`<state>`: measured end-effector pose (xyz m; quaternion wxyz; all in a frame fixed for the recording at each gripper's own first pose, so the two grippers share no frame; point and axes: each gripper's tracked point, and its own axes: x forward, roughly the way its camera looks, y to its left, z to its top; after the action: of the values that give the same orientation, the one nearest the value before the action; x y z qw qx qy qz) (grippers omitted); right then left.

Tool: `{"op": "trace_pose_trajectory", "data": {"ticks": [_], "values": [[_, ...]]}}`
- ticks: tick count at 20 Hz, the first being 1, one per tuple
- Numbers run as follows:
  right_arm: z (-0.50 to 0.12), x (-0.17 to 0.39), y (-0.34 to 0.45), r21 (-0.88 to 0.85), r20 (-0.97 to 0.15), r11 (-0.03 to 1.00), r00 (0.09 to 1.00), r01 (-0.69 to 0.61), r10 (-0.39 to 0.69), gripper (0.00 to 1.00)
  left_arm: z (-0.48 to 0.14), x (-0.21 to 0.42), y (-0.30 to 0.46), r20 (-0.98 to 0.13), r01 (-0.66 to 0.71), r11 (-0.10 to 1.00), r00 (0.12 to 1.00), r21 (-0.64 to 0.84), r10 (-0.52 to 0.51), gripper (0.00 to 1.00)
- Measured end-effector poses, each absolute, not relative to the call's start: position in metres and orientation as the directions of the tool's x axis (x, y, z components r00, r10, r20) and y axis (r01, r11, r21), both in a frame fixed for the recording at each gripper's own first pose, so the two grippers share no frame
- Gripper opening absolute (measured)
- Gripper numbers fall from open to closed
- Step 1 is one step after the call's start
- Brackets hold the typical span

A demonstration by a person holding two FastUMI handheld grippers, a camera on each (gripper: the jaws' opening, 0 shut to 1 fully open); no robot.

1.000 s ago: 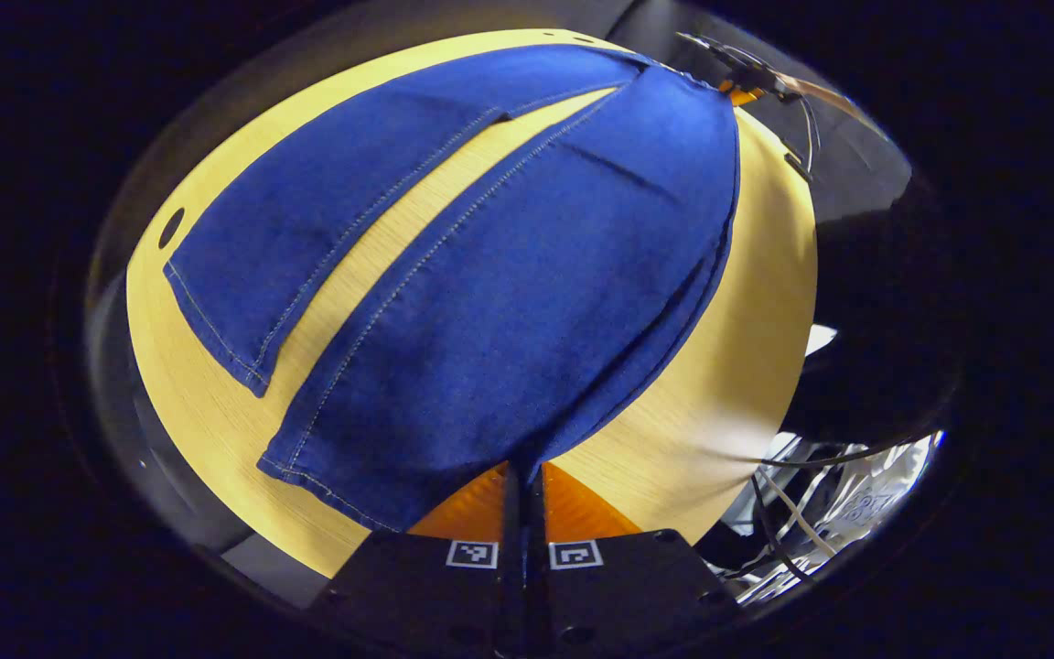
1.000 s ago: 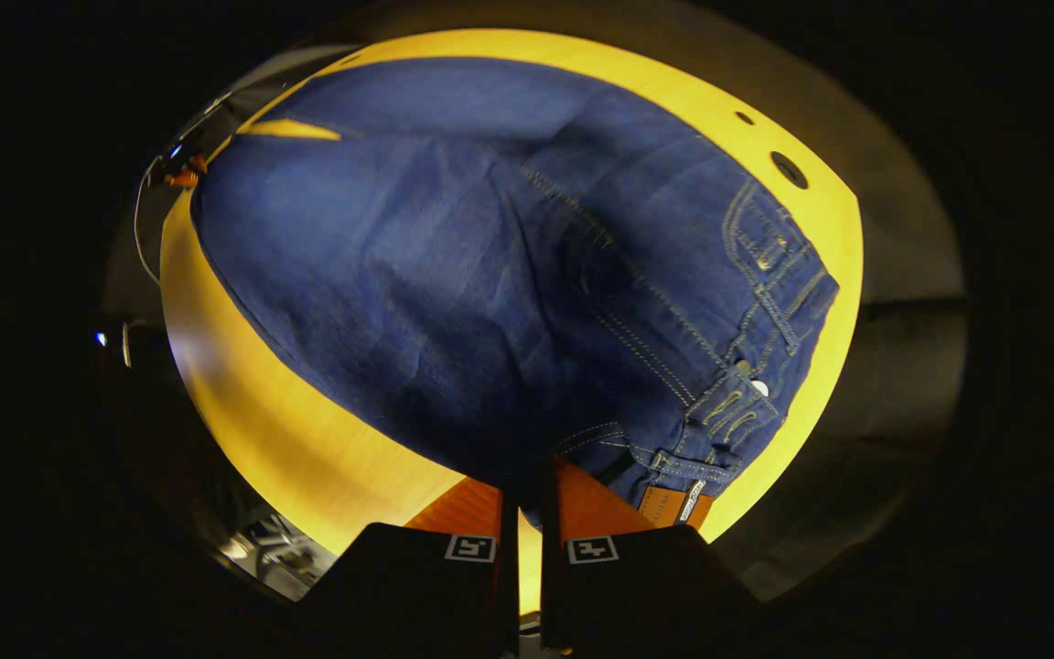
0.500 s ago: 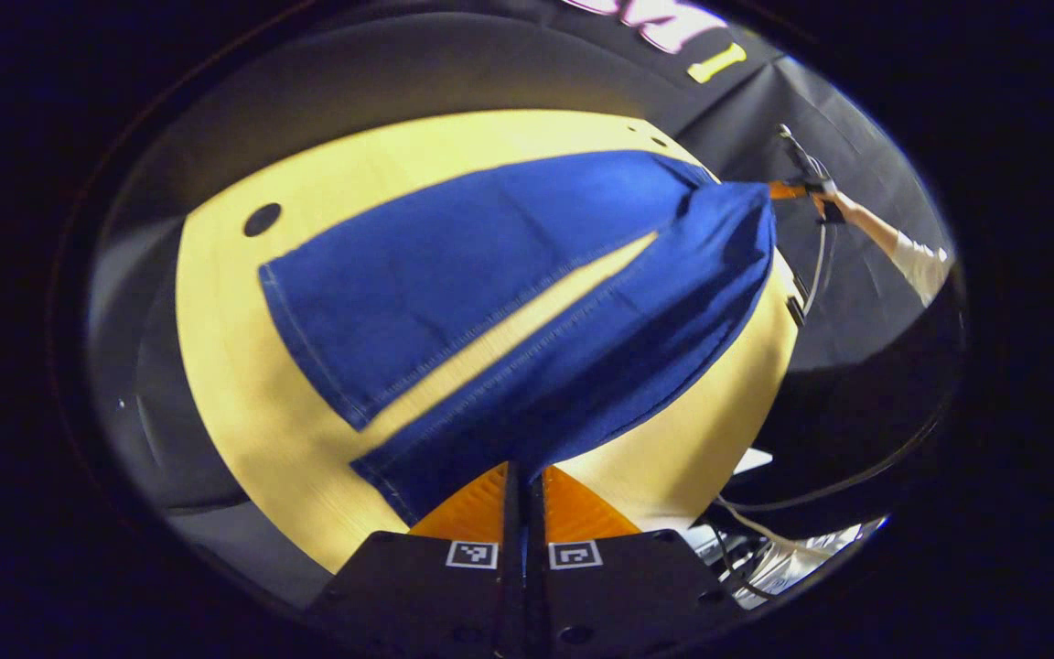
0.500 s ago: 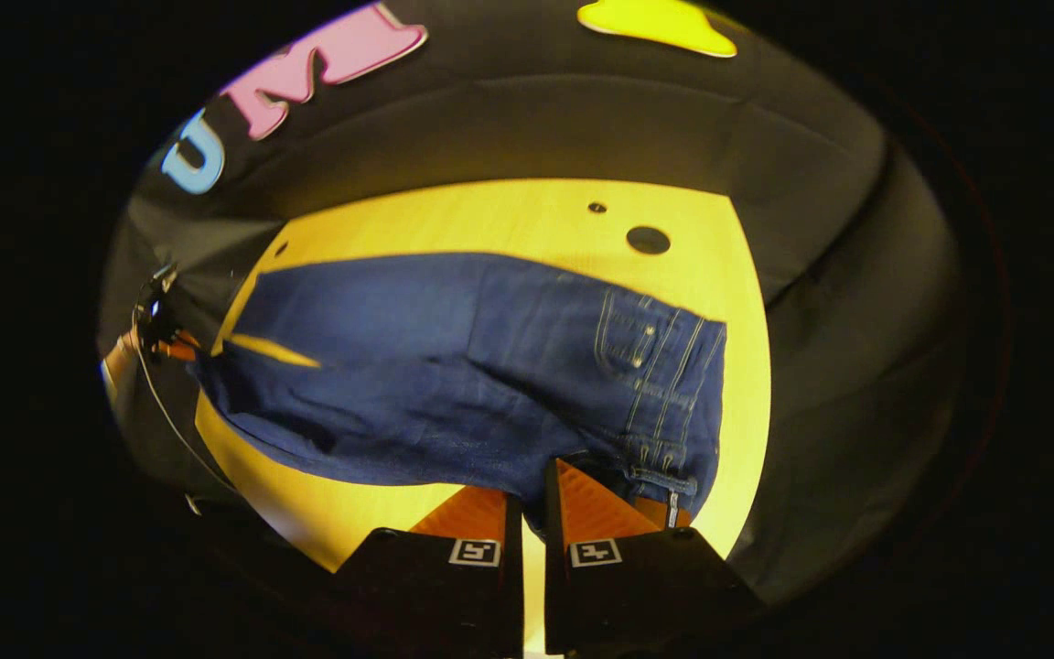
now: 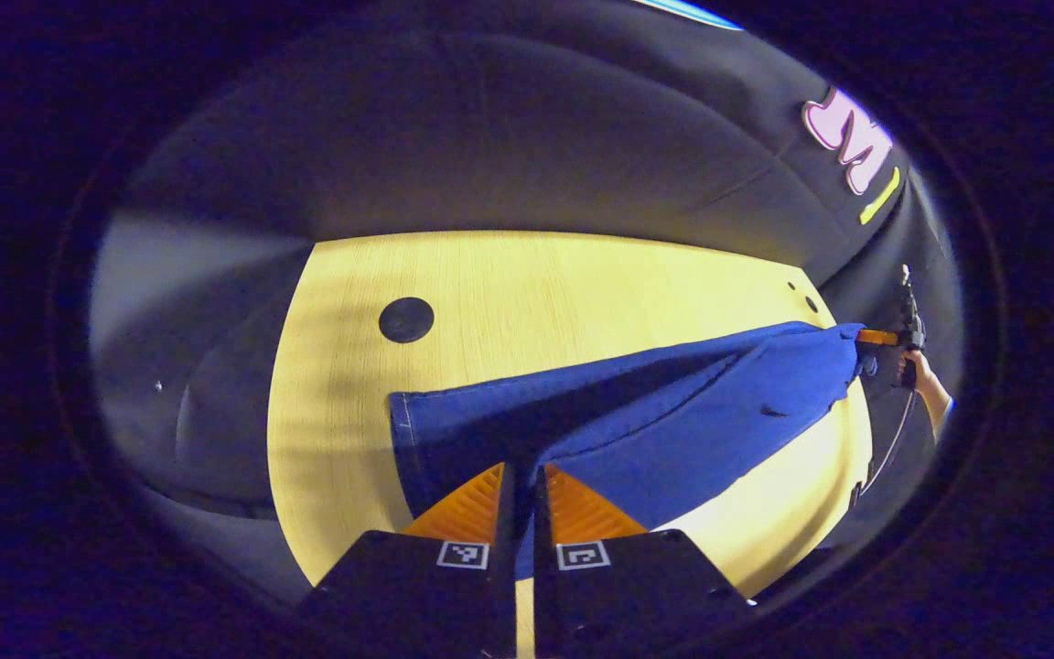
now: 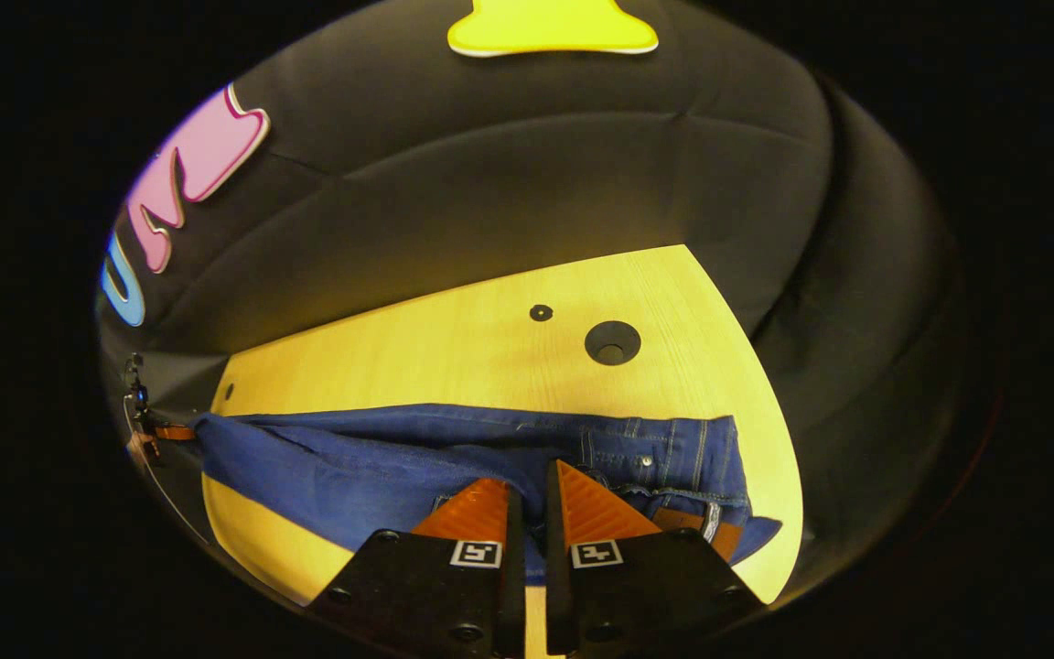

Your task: Grasp the waist and the cuffs of the jeans and fold them to make the two legs overlap; first hold the waist and fold one-third of the jeans toward the cuffs, then hold the cuffs and fold the remaining one-third in the same direction to finish folding.

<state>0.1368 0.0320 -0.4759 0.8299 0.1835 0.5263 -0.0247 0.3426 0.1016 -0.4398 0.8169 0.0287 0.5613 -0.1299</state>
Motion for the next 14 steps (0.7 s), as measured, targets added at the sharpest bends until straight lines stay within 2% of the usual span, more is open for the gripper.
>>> {"op": "trace_pose_trajectory", "data": {"ticks": [1,2,3,4,5,6,7,8,10,12,14], "values": [[-0.480,0.139,0.033,0.267,-0.890,0.932,0.434,0.243,0.141,0.13,-0.443,0.346,0.097,-0.924,0.235,0.970,0.353,-0.063,-0.146,0.16],[-0.481,0.146,0.035,0.272,-0.886,0.928,0.443,0.256,0.137,0.13,-0.443,0.357,0.098,-0.912,0.223,0.975,0.399,-0.007,-0.098,0.25],[-0.481,0.154,0.035,0.289,-0.875,0.916,0.465,0.277,0.135,0.14,-0.441,0.371,0.099,-0.886,0.207,0.978,0.458,0.029,-0.070,0.29],[-0.482,0.161,0.034,0.311,-0.866,0.900,0.481,0.305,0.136,0.17,-0.428,0.385,0.101,-0.855,0.183,0.981,0.516,0.059,-0.045,0.41],[-0.479,0.165,0.031,0.328,-0.859,0.885,0.495,0.331,0.133,0.25,-0.418,0.399,0.108,-0.820,0.167,0.983,0.571,0.071,-0.038,0.44],[-0.476,0.167,0.029,0.352,-0.848,0.874,0.508,0.335,0.147,0.41,-0.405,0.407,0.106,-0.789,0.172,0.983,0.613,0.071,-0.051,0.63],[-0.471,0.164,0.026,0.357,-0.844,0.876,0.513,0.322,0.155,0.44,-0.388,0.408,0.105,-0.757,0.183,0.980,0.651,0.074,-0.064,0.82],[-0.463,0.158,0.019,0.347,-0.841,0.888,0.519,0.301,0.152,0.54,-0.373,0.408,0.101,-0.719,0.194,0.978,0.691,0.076,-0.081,0.90],[-0.441,0.156,0.007,0.329,-0.823,0.906,0.551,0.266,0.137,0.72,-0.343,0.399,0.091,-0.647,0.223,0.974,0.749,0.047,-0.141,0.94],[-0.413,0.160,-0.008,0.350,-0.790,0.893,0.601,0.283,0.119,0.97,-0.315,0.379,0.087,-0.595,0.234,0.972,0.781,0.001,-0.188,0.95],[-0.390,0.166,-0.028,0.418,-0.758,0.834,0.644,0.361,0.101,0.98,-0.295,0.355,0.085,-0.570,0.234,0.971,0.793,-0.042,-0.215,0.95]]}}
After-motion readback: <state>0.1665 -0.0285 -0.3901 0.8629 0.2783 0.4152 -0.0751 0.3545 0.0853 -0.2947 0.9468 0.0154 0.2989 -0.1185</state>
